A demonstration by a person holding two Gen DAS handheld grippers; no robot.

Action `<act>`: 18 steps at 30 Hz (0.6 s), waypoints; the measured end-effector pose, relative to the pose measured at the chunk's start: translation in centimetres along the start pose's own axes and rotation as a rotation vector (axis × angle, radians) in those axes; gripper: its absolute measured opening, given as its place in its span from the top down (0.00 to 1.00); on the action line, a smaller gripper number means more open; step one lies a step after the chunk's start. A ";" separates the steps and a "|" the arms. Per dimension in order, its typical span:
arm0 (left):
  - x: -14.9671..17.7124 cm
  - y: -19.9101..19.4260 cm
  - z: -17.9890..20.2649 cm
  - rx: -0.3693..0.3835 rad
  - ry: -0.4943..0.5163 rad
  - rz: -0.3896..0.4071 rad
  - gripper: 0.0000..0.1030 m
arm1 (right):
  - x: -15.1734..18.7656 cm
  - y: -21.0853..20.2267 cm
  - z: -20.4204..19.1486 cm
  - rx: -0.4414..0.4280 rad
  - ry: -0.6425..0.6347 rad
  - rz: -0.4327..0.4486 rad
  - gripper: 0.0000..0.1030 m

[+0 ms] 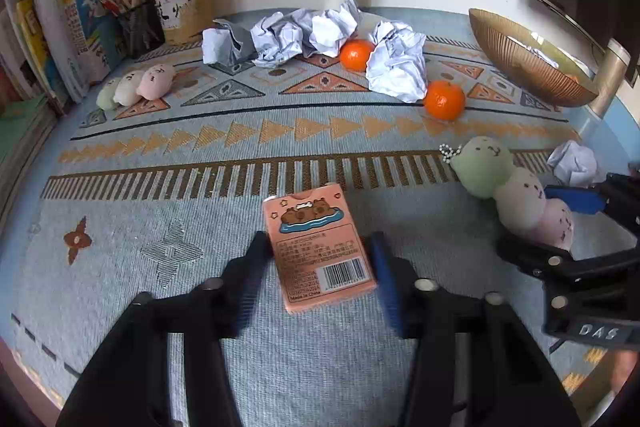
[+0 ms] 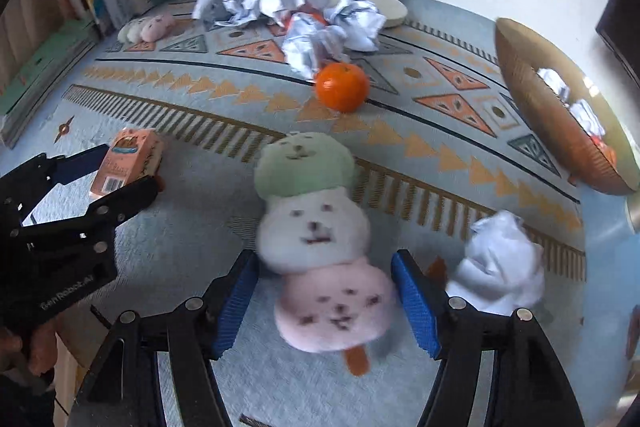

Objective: Organize objects
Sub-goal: 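Carry the squishy stack and pink box over the amber bowl and open both tools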

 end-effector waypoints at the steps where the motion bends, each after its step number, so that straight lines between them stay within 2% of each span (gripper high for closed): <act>1: -0.1 -0.1 0.1 -0.015 0.003 0.006 0.58 | -0.1 0.0 0.0 0.004 0.002 0.011 0.36; 8: -0.3 -1.0 1.4 -0.025 0.021 0.030 0.62 | -0.1 -0.4 -0.6 -0.014 0.061 0.071 0.51; 11: -0.7 -2.0 2.0 -0.042 0.036 0.048 0.62 | 0.0 -1.6 -1.0 -0.094 0.110 0.091 0.51; 18: -4.5 -5.5 5.7 -0.047 0.059 0.136 0.62 | -2.0 -8.2 1.2 -0.077 0.149 0.253 0.51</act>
Point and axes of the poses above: each gripper's, at about its wrist camera, not at the fingertips, and y roughly the way its jaws point, z to its right, x to its underside, the point moved 10 cm from there along y, roughly the way its jaws point, and after that the axes turned 5 degrees about -x, right-handed, at the moved point
